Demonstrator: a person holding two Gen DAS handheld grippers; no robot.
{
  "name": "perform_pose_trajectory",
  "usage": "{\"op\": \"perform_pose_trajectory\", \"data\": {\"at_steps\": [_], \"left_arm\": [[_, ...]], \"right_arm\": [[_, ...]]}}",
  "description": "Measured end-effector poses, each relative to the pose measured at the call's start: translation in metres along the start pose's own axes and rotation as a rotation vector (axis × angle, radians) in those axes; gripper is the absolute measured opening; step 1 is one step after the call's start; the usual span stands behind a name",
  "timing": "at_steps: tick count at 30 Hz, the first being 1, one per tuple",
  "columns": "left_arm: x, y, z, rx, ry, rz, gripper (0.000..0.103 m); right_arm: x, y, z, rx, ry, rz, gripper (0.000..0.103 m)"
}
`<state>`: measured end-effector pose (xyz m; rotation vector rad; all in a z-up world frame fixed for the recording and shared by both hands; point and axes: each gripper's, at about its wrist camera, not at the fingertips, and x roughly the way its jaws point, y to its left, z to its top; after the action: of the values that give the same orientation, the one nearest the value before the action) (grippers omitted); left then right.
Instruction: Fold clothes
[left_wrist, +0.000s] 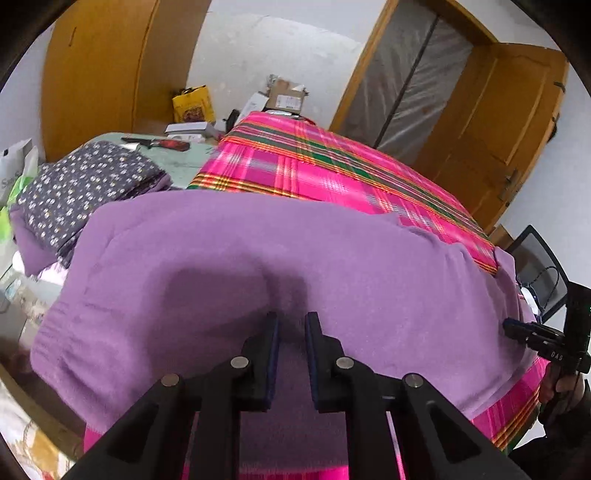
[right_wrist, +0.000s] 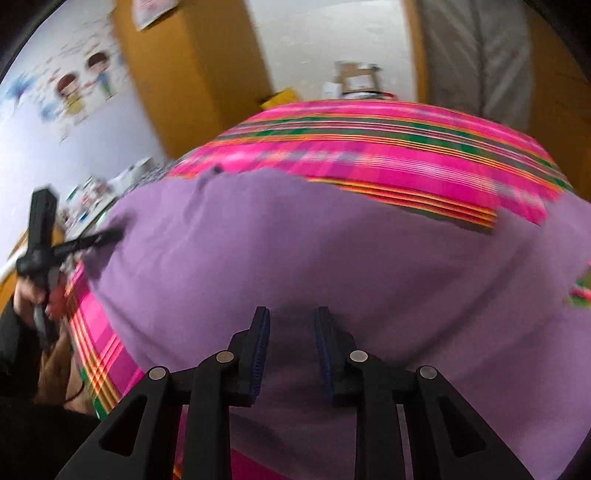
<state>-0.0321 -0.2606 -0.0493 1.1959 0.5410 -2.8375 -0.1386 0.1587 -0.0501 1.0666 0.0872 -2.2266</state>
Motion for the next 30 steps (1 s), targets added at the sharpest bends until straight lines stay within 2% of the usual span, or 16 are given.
{"op": "perform_pose_trajectory", "data": {"at_steps": [6,11,13,19,22,27,30], "left_arm": [[-0.003,-0.024,-0.003,0.015,-0.003,-0.047,0.014],[0.003,-0.067,-0.001,0.082,0.008,-0.118,0.014],[0.011,-0.081,-0.001,0.111,0.025,-0.130,0.014],[0.028,-0.115,-0.003,0.156,0.074,-0.162,0.014],[0.035,-0.132,-0.007,0.188,0.091,-0.162,0.014],[0.042,-0.155,-0.014,0.243,0.118,-0.152,0.015],[0.043,-0.162,-0.015,0.263,0.123,-0.147,0.015]], "right_arm": [[-0.037,-0.041,0.012,0.120,-0.109,-0.142,0.026],[-0.037,-0.083,0.025,0.218,-0.089,-0.312,0.027],[-0.037,-0.098,0.028,0.249,-0.083,-0.349,0.027],[-0.032,-0.132,0.046,0.295,-0.078,-0.408,0.027],[-0.019,-0.141,0.056,0.298,-0.042,-0.453,0.027],[0.004,-0.156,0.058,0.322,0.029,-0.498,0.027],[0.003,-0.156,0.054,0.316,0.016,-0.503,0.024]]}}
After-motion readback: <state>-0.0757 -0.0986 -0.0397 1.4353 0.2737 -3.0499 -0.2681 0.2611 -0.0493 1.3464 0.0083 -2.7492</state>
